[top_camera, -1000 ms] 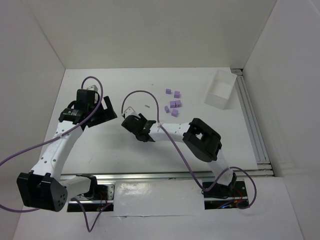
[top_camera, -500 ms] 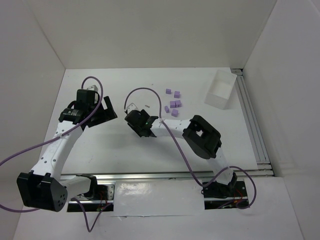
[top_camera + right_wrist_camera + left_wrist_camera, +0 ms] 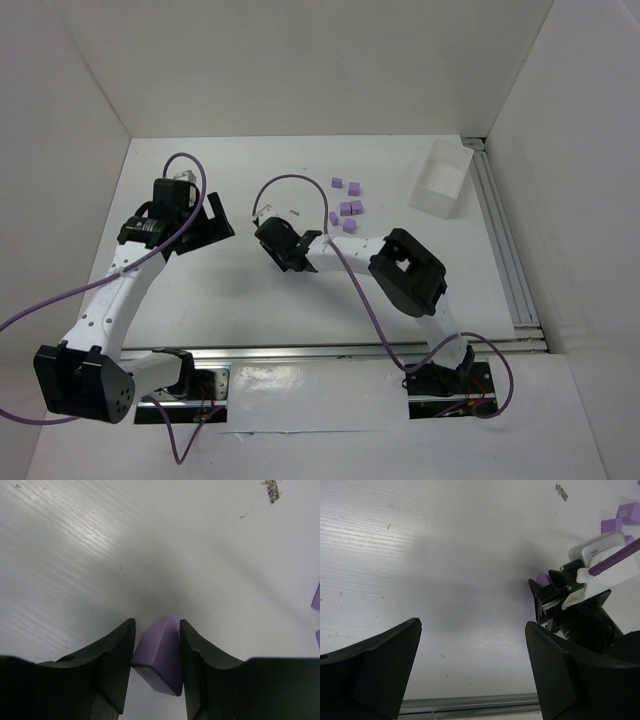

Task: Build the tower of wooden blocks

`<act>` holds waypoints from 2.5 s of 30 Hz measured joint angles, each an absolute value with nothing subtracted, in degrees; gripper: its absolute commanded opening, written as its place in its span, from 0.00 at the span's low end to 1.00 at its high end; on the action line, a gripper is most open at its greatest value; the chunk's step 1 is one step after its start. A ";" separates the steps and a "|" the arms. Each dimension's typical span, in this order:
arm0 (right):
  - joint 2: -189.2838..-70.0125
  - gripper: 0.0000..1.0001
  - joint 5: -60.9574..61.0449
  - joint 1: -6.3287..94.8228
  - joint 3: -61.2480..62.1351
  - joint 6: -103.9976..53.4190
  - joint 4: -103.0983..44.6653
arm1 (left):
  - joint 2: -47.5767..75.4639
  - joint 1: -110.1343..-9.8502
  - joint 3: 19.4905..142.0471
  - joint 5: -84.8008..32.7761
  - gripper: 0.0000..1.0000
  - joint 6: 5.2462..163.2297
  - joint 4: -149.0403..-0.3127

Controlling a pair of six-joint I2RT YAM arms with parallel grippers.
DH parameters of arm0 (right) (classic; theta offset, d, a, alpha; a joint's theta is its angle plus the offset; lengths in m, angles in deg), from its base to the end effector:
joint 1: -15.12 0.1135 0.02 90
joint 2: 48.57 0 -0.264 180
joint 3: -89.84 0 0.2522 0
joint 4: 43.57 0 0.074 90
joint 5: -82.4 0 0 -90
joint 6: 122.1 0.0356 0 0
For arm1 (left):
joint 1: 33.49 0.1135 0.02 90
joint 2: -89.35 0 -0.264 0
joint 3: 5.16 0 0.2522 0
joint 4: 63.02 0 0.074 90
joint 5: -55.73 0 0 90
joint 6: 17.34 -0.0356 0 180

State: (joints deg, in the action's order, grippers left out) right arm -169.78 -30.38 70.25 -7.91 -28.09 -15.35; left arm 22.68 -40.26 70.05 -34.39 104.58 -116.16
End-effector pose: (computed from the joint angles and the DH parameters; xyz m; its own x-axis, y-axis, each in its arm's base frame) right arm 0.2711 0.3649 0.1551 -0.4907 -0.5915 -0.6398 -0.5863 0.7673 -0.2597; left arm 0.2412 -0.0286 0.3164 -0.6534 -0.4549 -0.6051 -0.2699 0.8868 -0.3752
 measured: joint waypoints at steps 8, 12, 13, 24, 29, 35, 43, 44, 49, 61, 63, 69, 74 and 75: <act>-169.25 0.43 -26.49 68.05 -7.67 -26.24 -15.90 | 22.68 -40.26 70.05 -34.39 0.98 104.58 -116.16; -168.51 0.43 -22.30 66.36 -7.10 -24.40 -16.10 | 22.70 -40.26 70.05 -34.39 0.98 104.58 -116.16; -168.31 0.42 -20.44 65.60 -7.10 -23.68 -16.07 | 22.70 -40.26 70.05 -34.39 0.98 104.58 -116.16; -167.81 0.36 9.77 49.53 -4.74 -12.44 -19.46 | 22.72 -40.26 70.05 -34.13 0.98 104.58 -116.16; -167.81 0.36 20.61 44.64 -1.39 -7.61 -22.96 | 22.72 -40.26 70.05 -34.09 0.98 104.58 -116.16; -167.83 0.51 24.06 44.22 0.42 -4.73 -24.14 | 22.72 -40.26 70.05 -34.04 0.98 104.58 -116.16; -167.31 0.64 22.31 44.18 0.94 -2.59 -25.01 | 22.74 -40.26 70.05 -34.00 0.98 104.58 -116.16; -166.96 0.66 21.18 44.20 1.03 -2.52 -24.88 | 22.76 -40.26 70.05 -33.96 0.98 104.58 -116.13; -164.11 0.78 13.00 44.16 1.23 -3.57 -22.04 | 22.76 -40.26 70.05 -33.85 0.98 104.58 -116.16; -159.68 0.98 1.88 46.67 0.51 -13.91 -13.54 | 22.76 -39.62 70.05 -33.56 0.98 104.60 -116.18; -159.68 0.98 -0.05 48.77 0.44 -15.79 -11.97 | 22.76 -39.62 70.05 -33.56 0.98 104.58 -116.18; -159.68 0.91 -5.73 55.02 0.31 -20.25 -11.05 | 22.76 -39.62 70.05 -33.56 0.98 104.58 -116.18; -159.70 0.81 -10.32 56.88 -0.13 -22.21 -10.65 | 22.76 -39.62 70.05 -33.61 0.98 104.58 -116.18; -159.72 0.81 -11.02 56.90 -0.37 -22.48 -10.59 | 22.76 -39.62 70.05 -33.63 0.98 104.58 -116.18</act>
State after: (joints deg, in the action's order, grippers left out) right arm -159.72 -11.02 56.90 -0.37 -22.48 -10.59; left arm 22.76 -39.62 70.05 -33.63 104.58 -116.18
